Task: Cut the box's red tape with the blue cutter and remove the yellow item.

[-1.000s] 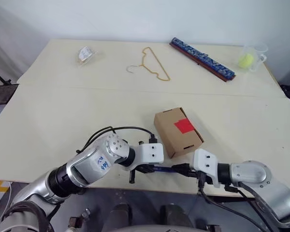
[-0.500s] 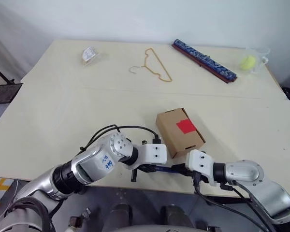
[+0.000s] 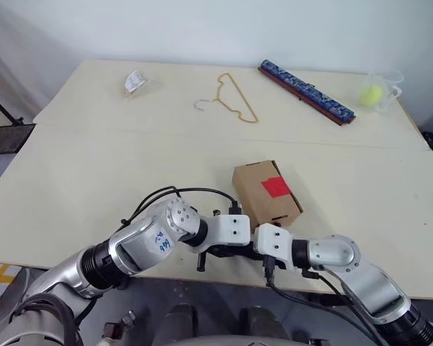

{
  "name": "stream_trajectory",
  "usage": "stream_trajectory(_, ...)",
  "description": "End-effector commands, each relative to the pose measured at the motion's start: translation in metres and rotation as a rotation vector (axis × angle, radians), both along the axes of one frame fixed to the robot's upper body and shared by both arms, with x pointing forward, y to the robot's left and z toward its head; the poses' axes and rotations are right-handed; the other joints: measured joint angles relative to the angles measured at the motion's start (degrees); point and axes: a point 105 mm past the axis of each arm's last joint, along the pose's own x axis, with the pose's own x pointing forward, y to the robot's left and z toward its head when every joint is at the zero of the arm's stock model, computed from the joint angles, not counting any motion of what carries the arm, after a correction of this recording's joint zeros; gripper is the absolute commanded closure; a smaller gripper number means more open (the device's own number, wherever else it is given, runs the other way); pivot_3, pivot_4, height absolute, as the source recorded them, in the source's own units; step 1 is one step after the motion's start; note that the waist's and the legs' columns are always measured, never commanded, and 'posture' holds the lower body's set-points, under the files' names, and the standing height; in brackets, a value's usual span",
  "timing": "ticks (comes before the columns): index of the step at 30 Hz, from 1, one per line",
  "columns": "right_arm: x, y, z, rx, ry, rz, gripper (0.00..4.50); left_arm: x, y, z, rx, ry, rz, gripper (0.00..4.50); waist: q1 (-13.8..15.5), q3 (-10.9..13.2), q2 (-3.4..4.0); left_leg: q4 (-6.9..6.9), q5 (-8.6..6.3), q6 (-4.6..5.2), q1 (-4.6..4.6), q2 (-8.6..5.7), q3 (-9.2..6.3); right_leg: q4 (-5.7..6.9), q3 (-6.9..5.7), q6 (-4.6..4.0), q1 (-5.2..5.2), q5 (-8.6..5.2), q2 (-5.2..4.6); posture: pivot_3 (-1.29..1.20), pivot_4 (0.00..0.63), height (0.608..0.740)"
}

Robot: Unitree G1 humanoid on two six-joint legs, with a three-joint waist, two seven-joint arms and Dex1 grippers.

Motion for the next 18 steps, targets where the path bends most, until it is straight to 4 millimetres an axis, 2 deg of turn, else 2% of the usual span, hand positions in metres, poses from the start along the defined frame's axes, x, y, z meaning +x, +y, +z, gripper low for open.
stream_trajectory(1,-0.002,0.001,0.0,0.01,0.01,0.013,4.48,-0.004,-0.002,-0.015,0.028,0.033,-0.007,4.09,0.03,0.0,0.0,0.0,0.0,0.0,0.0,-0.01,0.0,0.0,0.0,0.0,0.0,0.0,-0.01,0.0,0.15,0.74)
stream_trajectory(4,-0.002,-0.007,0.012,0.055,0.011,-0.018,4.48,-0.001,-0.003,-0.016,0.023,0.012,-0.024,4.09,0.22,0.0,0.0,0.01,0.0,0.0,-0.01,-0.03,-0.03,-0.03,-0.02,0.0,0.03,0.0,-0.05,0.0,0.15,0.74)
stream_trajectory(6,-0.008,-0.022,0.027,0.1,0.075,-0.06,4.48,0.001,-0.002,-0.01,-0.007,-0.032,-0.056,4.09,0.29,0.01,0.03,0.02,0.0,0.02,-0.08,-0.07,-0.08,-0.09,-0.05,0.0,0.04,0.0,-0.09,0.0,0.15,0.74)
stream_trajectory(8,-0.016,-0.031,0.04,0.143,0.149,-0.08,4.11,0.002,0.001,-0.006,-0.031,-0.065,-0.084,4.09,0.2,0.04,0.08,0.02,-0.01,0.07,-0.23,-0.12,-0.16,-0.22,-0.08,0.07,-0.01,0.05,-0.24,0.0,0.15,0.74)
stream_trajectory(11,-0.024,-0.047,0.068,0.229,0.252,-0.131,3.27,0.005,-0.001,0.008,-0.109,-0.181,-0.163,4.09,0.07,0.06,0.11,-0.09,-0.04,0.06,-0.27,-0.03,-0.2,-0.46,-0.18,0.06,0.0,0.16,-0.4,0.0,0.15,0.74)
stream_trajectory(14,-0.029,-0.069,0.102,0.32,0.435,-0.218,2.27,0.006,-0.003,0.033,-0.205,-0.342,-0.259,4.09,-0.03,0.14,0.25,-0.16,-0.06,0.02,-0.39,0.07,-0.26,-0.56,-0.33,0.0,-0.11,0.19,-0.42,0.0,0.15,0.74)
stream_trajectory(15,-0.031,-0.073,0.11,0.322,0.489,-0.235,1.99,0.007,-0.003,0.039,-0.224,-0.38,-0.274,4.09,-0.06,0.21,0.36,-0.21,-0.06,0.02,-0.43,0.08,-0.26,-0.67,-0.35,-0.03,-0.13,0.21,-0.42,0.0,0.15,0.74)
stream_trajectory(18,-0.033,-0.083,0.114,0.257,0.637,-0.349,0.85,0.011,-0.007,0.052,-0.267,-0.454,-0.295,4.09,-0.03,0.22,0.38,-0.32,-0.06,0.02,-0.49,0.16,-0.3,-0.92,-0.52,-0.1,-0.09,0.25,-0.48,0.0,0.15,0.74)
